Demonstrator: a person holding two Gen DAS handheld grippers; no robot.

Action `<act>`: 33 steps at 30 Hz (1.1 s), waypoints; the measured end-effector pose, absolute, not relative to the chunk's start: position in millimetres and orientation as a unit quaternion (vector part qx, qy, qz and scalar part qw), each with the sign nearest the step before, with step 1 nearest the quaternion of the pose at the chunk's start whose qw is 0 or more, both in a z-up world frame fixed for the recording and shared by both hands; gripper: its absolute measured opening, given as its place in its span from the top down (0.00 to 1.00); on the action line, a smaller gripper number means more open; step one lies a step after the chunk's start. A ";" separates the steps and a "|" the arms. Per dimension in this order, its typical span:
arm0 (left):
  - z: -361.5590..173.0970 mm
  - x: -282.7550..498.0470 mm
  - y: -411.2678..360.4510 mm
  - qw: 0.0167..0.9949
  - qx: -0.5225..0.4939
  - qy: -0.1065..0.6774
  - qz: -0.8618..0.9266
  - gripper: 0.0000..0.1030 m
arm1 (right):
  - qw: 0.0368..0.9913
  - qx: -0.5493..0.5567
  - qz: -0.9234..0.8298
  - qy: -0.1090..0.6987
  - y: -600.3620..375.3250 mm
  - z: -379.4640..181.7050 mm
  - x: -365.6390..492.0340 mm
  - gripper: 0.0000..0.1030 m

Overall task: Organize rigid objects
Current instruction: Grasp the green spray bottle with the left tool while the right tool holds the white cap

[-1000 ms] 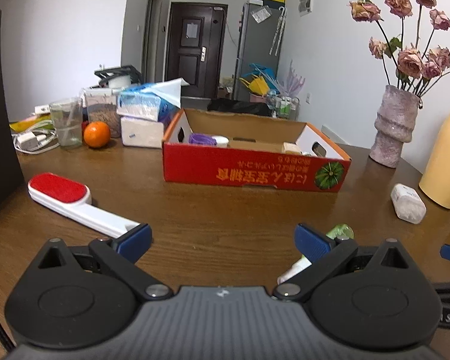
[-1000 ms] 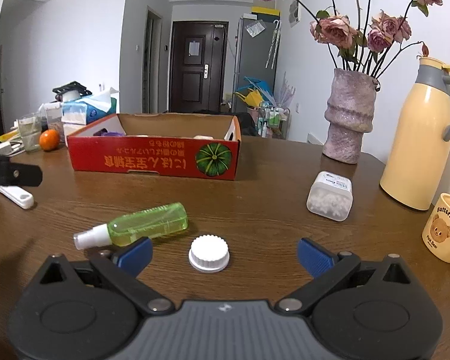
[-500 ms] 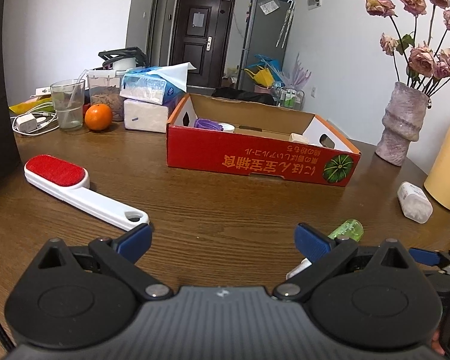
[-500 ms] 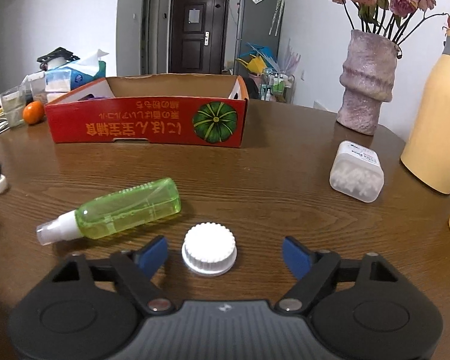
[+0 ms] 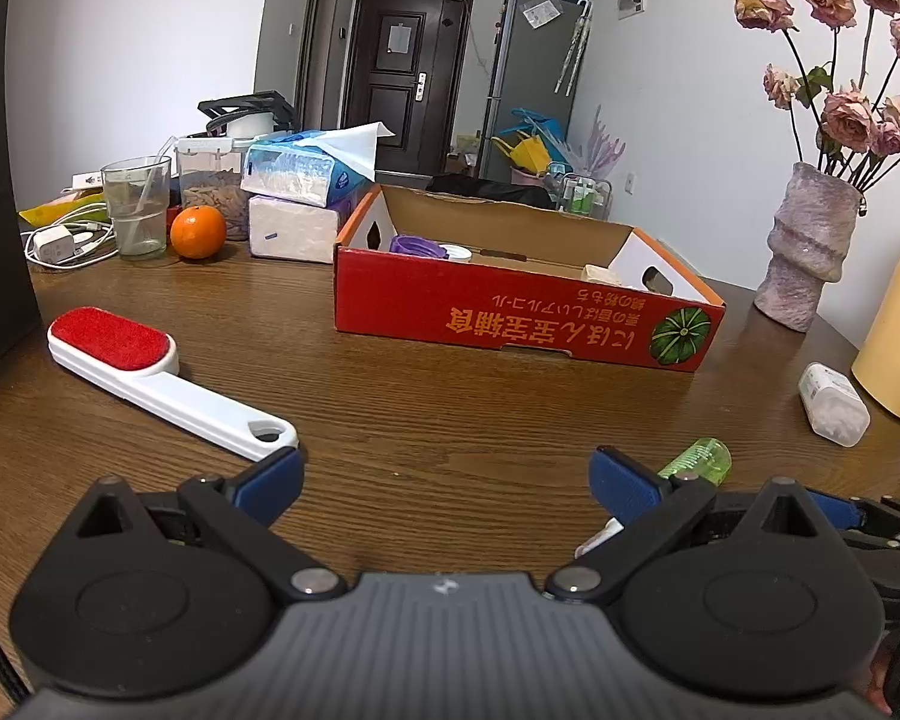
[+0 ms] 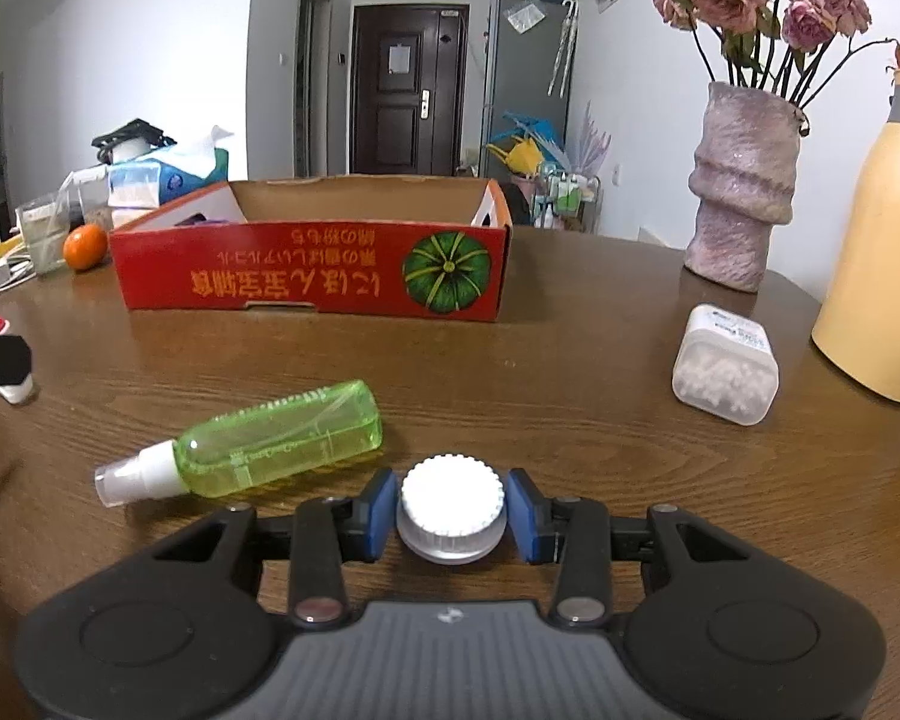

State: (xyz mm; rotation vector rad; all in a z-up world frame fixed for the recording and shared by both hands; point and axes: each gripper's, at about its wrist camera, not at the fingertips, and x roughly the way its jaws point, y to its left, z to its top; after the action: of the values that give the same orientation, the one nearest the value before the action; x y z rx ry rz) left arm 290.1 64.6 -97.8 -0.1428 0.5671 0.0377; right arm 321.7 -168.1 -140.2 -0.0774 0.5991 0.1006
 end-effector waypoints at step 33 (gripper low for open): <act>-123.8 331.1 -44.6 0.951 0.004 0.307 -0.033 0.00 | 0.968 0.008 0.041 0.247 -235.0 -119.3 315.0 0.62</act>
State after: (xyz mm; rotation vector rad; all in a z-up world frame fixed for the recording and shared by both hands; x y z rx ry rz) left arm 331.1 -44.6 -123.8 0.0090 0.6232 -0.0679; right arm 315.1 -235.0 -119.3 0.0171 0.4989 0.0834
